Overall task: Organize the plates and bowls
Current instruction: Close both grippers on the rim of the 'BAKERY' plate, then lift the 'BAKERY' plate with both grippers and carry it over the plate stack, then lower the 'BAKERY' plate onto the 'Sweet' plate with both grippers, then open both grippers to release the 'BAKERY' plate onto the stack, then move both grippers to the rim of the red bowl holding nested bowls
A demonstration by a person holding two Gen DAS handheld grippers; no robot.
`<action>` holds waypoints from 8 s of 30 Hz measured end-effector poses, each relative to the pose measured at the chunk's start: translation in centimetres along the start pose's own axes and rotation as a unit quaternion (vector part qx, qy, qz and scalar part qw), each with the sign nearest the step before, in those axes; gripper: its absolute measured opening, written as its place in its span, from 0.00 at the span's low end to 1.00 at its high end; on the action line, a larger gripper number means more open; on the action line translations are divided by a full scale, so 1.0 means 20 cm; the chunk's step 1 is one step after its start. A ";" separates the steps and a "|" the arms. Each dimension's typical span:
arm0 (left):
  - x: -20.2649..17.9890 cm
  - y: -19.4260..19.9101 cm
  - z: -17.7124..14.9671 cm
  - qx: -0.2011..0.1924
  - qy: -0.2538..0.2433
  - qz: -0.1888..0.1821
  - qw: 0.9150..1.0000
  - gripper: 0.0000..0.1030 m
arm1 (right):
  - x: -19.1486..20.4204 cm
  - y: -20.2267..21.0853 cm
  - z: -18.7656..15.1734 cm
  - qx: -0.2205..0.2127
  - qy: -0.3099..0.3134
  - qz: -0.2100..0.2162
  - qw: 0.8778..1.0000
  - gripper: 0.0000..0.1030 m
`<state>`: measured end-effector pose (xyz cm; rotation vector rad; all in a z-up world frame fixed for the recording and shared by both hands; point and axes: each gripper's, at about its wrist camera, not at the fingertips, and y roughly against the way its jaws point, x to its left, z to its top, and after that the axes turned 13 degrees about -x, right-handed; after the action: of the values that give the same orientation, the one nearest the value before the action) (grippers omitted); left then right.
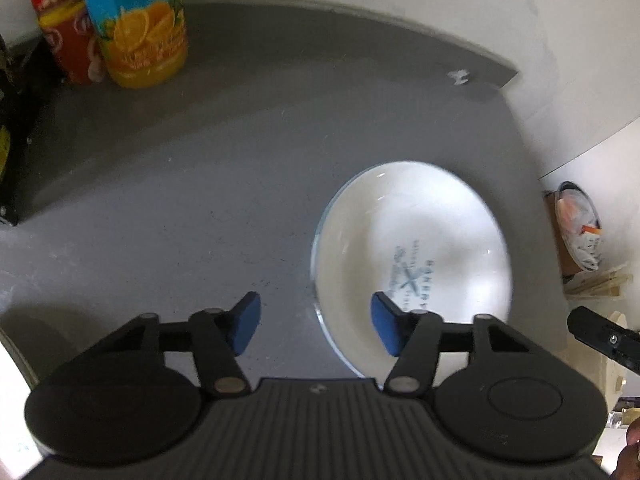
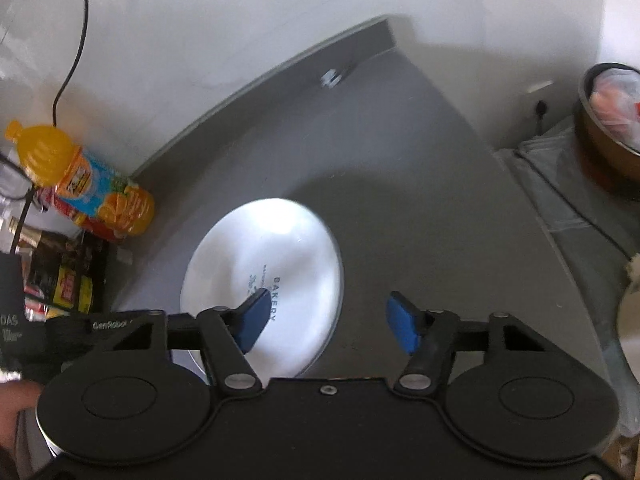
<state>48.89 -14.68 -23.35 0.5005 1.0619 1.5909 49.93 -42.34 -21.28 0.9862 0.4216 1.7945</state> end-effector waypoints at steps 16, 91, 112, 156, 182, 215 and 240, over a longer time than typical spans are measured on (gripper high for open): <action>0.05 -0.18 0.04 0.024 0.023 -0.020 0.999 0.25 | -0.06 -0.28 -0.01 0.055 -0.019 -0.008 0.998 0.29; 0.86 0.94 -0.38 -0.129 0.223 -0.053 0.965 0.05 | 0.91 0.33 -0.46 0.001 0.126 0.097 0.987 0.10; 1.28 1.08 -0.69 -0.139 0.301 -0.018 0.943 0.04 | 1.21 0.25 -0.73 0.051 0.163 0.137 0.976 0.10; 1.49 0.80 -0.69 -0.075 0.171 0.087 0.978 0.16 | 1.48 0.05 -1.00 0.052 0.194 0.052 0.978 0.10; 1.47 0.73 -0.56 -0.073 0.081 0.135 0.985 0.18 | 1.47 -0.09 -1.06 0.064 0.197 0.023 0.978 0.48; 1.40 0.79 -0.56 -0.072 0.049 0.175 0.981 0.44 | 1.40 0.13 -0.97 0.007 0.177 0.050 0.983 0.51; 1.16 1.22 -0.61 -0.132 0.049 0.134 0.981 0.81 | 1.16 0.65 -0.85 -0.068 0.117 0.068 0.989 0.57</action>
<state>18.84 2.56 -13.98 0.3990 0.8631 1.9802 25.11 -24.91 -12.87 0.7267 0.3788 2.0432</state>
